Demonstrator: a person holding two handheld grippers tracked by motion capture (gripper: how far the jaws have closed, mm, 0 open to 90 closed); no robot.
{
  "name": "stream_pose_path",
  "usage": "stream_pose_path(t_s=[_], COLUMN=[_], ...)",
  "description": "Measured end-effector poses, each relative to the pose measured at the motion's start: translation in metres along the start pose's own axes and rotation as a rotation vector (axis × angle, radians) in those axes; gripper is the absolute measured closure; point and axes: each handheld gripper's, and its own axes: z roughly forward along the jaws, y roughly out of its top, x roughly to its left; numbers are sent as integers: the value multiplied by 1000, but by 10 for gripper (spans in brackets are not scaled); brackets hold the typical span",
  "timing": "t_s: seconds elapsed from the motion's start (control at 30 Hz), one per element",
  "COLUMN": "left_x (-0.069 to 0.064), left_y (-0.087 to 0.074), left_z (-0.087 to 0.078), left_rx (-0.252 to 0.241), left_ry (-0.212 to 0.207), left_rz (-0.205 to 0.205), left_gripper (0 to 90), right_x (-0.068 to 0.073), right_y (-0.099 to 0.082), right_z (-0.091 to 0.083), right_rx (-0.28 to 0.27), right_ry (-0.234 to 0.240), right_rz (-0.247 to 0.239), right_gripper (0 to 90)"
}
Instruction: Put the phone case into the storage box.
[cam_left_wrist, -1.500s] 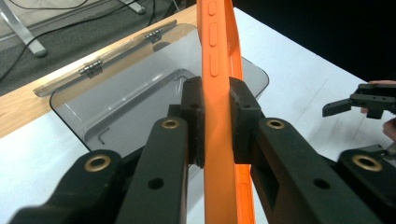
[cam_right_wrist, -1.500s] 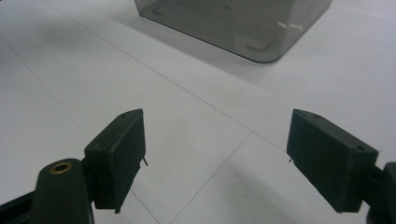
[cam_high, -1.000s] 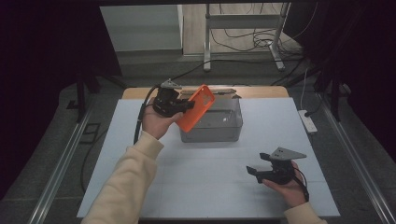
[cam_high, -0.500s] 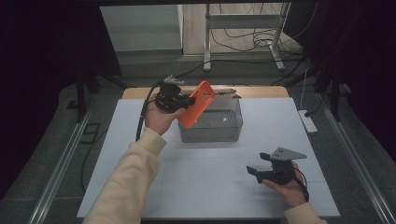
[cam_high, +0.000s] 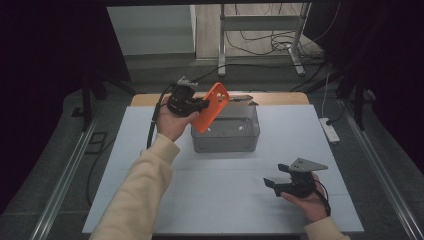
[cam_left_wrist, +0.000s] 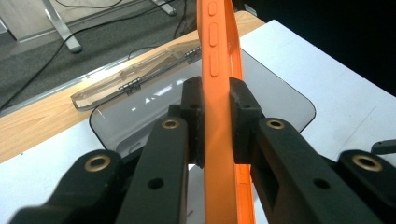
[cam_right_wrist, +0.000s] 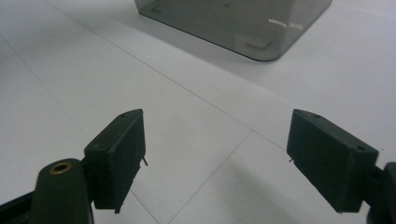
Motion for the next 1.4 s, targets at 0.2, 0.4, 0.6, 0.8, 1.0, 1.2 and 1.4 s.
stream_pose_path(t_s=[0.2, 0.4, 0.6, 0.8, 1.0, 1.2, 1.4], left_x=[4, 6, 9, 10, 13, 15, 16], left_y=[1, 2, 5, 6, 8, 10, 11], left_z=[2, 2, 4, 6, 9, 12, 17], left_rx=[5, -8, -9, -12, -7, -5, 2], left_ry=[13, 26, 45, 59, 73, 83, 97], left_rz=[-14, -20, -28, -37, -49, -59, -75], left_gripper=[795, 794, 795, 795, 795, 795, 795], right_x=[0, 0, 0, -1, -1, 0, 0], right_y=[0, 0, 0, -1, -1, -1, -1], right_z=[0, 1, 1, 2, 2, 2, 2], right_rx=[3, 3, 7, 13, 16, 22, 20], right_ry=[-1, 1, -1, 3, 1, -5, -2], right_rz=[0, 2, -1, 2, -2, -6, -5], right_gripper=[198, 198, 198, 197, 197, 197, 197])
